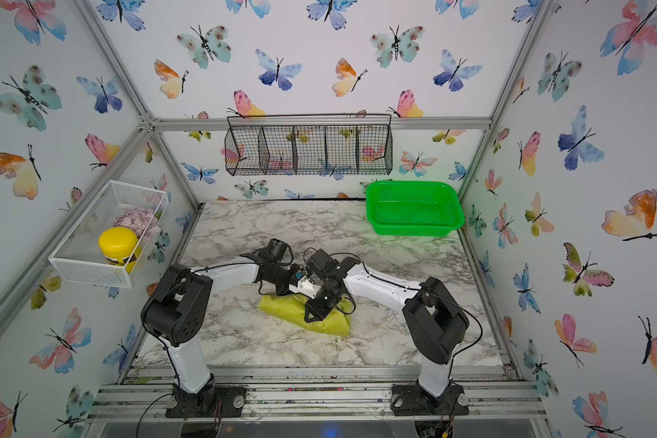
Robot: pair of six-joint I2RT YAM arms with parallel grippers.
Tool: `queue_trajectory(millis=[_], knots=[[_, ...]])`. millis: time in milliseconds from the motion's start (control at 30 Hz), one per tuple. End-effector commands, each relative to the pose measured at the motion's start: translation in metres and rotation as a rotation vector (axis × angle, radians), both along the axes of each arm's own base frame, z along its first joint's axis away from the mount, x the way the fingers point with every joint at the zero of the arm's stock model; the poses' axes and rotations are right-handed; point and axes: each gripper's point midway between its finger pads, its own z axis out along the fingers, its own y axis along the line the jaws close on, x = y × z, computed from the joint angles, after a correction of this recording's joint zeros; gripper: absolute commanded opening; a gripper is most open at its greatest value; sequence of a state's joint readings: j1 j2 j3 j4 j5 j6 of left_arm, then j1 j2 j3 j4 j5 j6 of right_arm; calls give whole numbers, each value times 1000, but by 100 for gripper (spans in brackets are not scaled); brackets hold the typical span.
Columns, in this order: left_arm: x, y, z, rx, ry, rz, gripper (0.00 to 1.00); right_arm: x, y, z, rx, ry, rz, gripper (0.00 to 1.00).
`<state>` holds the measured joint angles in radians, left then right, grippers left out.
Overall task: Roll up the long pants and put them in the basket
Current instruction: Roll the long pant at the center of the board.
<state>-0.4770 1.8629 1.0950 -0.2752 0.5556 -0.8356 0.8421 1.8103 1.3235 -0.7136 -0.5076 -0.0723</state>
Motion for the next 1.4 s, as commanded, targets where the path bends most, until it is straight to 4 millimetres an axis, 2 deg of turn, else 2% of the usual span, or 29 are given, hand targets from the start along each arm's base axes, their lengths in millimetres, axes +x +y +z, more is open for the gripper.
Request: queue_trajectory(millis=[0,133,267,467,600,700,833,900,1000,1167,1267,1367], knots=[[-27,10,-27,67,78,-25,0,18,-1,3,-5,46,-38,4],[-39,14,-37,89,97,-34,0,51,-4,-7,-35,22,-118,4],[-43,16,-39,89,100,-41,0,75,-11,-20,-85,-36,-169,4],[-36,14,-27,69,70,-42,0,115,-42,-33,-192,-196,-283,4],[-23,22,-18,44,55,0,0,127,-60,-48,-238,-241,-312,4],[4,41,5,-43,4,97,0,123,-66,-67,-258,-209,-321,4],[44,77,62,-132,-139,224,2,114,-71,-93,-281,-164,-331,4],[50,84,87,-146,-188,238,2,113,-76,-102,-303,-159,-338,4],[39,75,113,-200,-212,208,3,119,-82,-115,-329,-141,-360,4],[-2,44,133,-282,-189,149,2,128,-84,-132,-343,-110,-385,4],[-18,30,139,-302,-176,119,2,131,-81,-138,-339,-94,-379,4],[-26,21,132,-289,-160,103,2,136,-80,-141,-335,-83,-375,4]])
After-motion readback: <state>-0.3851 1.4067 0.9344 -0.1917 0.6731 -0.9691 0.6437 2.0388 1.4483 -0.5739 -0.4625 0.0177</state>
